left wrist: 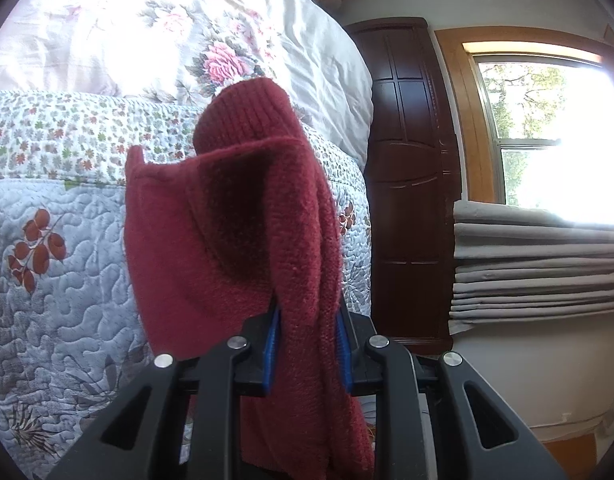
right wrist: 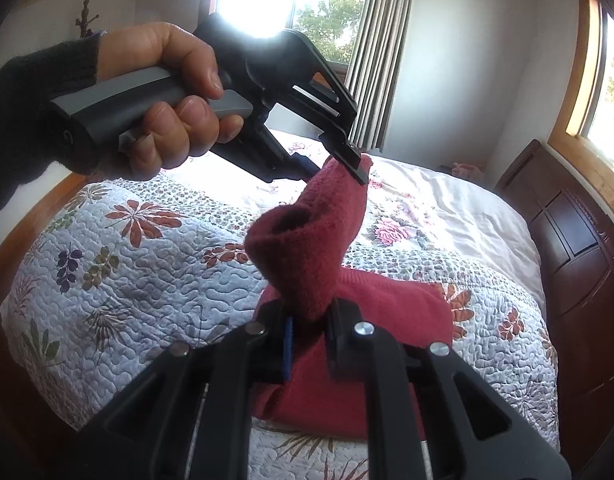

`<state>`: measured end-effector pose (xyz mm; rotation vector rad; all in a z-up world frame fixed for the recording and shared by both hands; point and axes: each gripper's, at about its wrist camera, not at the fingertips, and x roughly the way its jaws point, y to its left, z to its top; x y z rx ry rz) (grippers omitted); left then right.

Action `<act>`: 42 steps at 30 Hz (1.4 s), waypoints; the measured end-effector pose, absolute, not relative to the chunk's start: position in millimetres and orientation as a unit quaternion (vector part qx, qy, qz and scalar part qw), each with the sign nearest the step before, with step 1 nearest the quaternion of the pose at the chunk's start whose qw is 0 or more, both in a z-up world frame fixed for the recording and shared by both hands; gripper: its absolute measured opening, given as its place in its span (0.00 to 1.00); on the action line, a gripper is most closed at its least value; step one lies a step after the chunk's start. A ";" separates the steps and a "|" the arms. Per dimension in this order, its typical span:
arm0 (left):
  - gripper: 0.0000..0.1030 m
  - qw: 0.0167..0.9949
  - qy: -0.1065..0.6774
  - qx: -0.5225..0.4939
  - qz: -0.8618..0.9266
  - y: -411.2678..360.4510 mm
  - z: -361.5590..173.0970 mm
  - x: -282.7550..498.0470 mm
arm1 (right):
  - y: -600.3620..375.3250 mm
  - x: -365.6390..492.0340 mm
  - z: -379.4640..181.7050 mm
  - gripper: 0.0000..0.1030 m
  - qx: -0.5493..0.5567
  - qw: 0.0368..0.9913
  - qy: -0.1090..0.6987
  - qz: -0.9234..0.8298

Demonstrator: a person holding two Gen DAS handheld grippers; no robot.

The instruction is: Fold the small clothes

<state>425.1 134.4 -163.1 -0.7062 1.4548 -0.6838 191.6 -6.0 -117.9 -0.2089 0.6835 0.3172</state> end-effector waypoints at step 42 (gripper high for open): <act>0.66 0.698 0.612 -0.207 -0.309 68.5 -213.4 322.3 | -258.3 208.9 -293.0 0.40 0.415 0.720 0.470 0.298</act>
